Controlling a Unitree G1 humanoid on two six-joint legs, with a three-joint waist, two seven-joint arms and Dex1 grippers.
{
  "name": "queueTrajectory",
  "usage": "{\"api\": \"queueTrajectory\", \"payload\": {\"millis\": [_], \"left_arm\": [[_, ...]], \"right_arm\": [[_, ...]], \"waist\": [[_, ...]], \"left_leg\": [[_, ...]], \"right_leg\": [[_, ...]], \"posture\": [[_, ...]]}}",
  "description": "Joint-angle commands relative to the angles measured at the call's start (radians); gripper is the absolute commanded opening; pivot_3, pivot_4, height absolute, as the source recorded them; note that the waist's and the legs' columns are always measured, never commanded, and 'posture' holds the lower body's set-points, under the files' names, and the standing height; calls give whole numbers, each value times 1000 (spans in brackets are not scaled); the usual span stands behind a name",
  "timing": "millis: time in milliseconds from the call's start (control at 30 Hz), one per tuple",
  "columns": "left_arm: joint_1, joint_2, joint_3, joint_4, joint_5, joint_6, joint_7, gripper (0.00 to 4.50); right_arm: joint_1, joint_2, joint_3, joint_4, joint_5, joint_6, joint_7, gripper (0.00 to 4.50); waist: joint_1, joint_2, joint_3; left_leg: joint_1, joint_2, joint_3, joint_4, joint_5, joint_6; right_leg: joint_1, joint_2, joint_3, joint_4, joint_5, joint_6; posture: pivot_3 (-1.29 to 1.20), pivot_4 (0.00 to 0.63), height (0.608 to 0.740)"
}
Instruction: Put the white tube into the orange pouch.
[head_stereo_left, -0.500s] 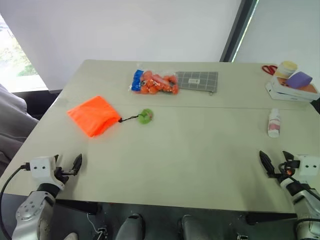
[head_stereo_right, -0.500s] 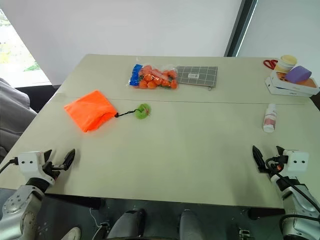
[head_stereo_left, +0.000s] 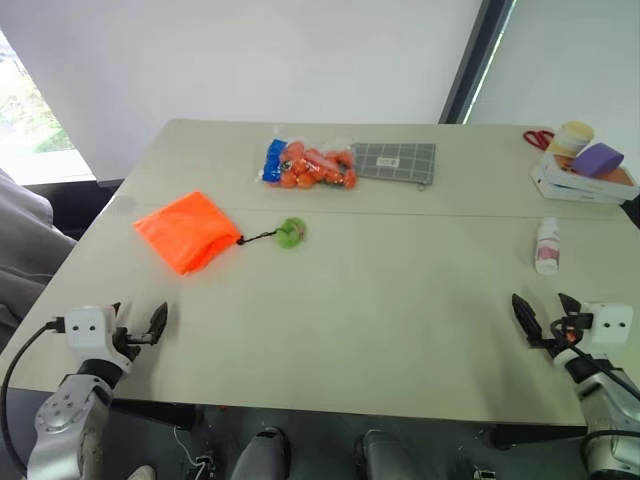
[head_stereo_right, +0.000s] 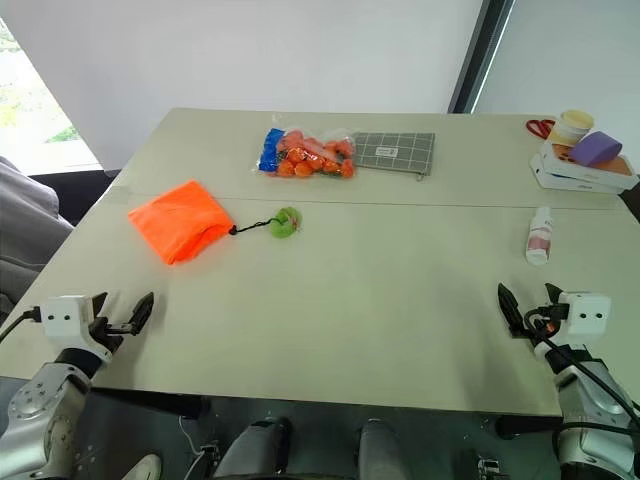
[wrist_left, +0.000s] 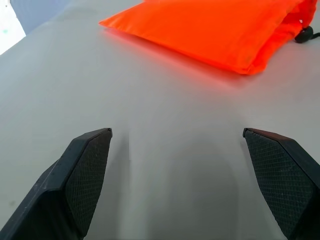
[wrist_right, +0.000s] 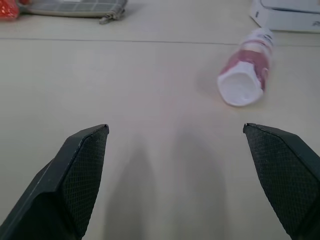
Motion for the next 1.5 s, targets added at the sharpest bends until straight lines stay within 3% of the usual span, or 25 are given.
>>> {"api": "queueTrajectory", "payload": {"millis": [33,267,633,833,1267,1367,1500], "left_arm": [[-32,15,-12,-67,25,-28,17,4500],[-70,30,-82,-114,83,-46,8,4500],[-264,149,-293,-17,509,1,173,4500],[-419,159,-394,120,655,18,245,4500],[-559,132,-456,279,702,70,257,4500],[-558,128,-453,269,697,78,253,3668],[-555,124,-449,255,693,85,253,1624]], "right_arm": [[-26,1,35,-53,9,7,21,4482],[-50,-4,165,-193,20,73,94,4482],[-101,29,454,-433,-19,220,154,4482],[-144,79,531,-452,-33,245,135,4482],[-141,91,576,-509,-31,253,159,4482],[-136,89,580,-518,-38,252,158,4500],[-134,89,584,-521,-43,250,160,4500]], "waist": [[0,0,0],[0,1,0],[1,0,0],[1,-1,0],[-2,-2,0],[-1,-2,0],[-1,-2,0]], "left_leg": [[0,0,0,0,0,0],[-1,0,0,0,1,2],[0,0,-1,0,1,2],[-1,0,-1,-1,2,2],[0,0,-2,-1,2,3],[0,0,-2,0,2,3],[0,0,-2,0,2,3]], "right_leg": [[0,0,0,0,0,0],[2,0,0,1,0,0],[2,1,-1,1,0,1],[1,2,-1,2,0,2],[0,3,-2,5,3,8],[1,2,-2,5,3,9],[1,2,-2,5,3,9]], "posture": [[0,150,724],[0,150,724],[0,150,724],[0,150,724],[0,150,724],[0,150,724],[0,150,724]]}}
